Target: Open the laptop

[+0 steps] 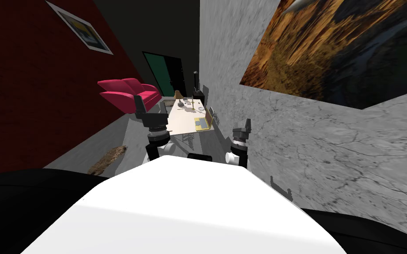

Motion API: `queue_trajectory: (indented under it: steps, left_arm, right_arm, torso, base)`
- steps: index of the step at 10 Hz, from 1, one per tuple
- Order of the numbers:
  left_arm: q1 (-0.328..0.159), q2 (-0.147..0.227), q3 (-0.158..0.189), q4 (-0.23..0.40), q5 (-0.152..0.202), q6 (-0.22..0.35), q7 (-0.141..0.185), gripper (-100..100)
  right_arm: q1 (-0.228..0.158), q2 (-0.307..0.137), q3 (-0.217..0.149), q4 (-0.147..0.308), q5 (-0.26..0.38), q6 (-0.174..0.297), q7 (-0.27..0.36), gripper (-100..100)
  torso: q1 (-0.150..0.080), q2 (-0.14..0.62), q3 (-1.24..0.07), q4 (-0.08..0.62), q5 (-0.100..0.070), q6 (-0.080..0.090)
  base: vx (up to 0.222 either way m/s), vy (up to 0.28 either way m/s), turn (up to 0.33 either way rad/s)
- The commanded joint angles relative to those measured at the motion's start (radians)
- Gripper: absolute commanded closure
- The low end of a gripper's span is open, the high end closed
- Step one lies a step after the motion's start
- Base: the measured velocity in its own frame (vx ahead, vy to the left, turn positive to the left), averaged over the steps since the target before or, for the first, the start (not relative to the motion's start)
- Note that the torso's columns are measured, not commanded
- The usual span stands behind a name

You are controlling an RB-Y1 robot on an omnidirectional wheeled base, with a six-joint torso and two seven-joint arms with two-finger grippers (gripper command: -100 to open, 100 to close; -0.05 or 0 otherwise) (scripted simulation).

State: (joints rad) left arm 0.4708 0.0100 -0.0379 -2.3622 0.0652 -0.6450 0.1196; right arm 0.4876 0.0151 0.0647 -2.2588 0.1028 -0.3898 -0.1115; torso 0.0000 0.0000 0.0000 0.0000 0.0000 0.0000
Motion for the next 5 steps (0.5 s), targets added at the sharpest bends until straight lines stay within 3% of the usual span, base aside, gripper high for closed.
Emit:
queue_trajectory:
  steps: [1, 5]
  left_arm:
    - [0.000, 0.000, 0.000, 0.000, 0.000, 0.000, 0.000, 0]
    - [0.000, 0.000, 0.000, 0.000, 0.000, 0.000, 0.000, 0]
  right_arm:
    - [0.000, 0.000, 0.000, 0.000, 0.000, 0.000, 0.000, 0]
    - [0.000, 0.000, 0.000, 0.000, 0.000, 0.000, 0.000, 0]
  torso:
    - [0.000, 0.040, -0.082, 0.041, 0.000, 0.000]
    - [0.000, 0.322, -0.644, 0.322, 0.000, 0.000]
  base:
    - [0.000, 0.000, 0.000]
    - [0.000, 0.000, 0.000]
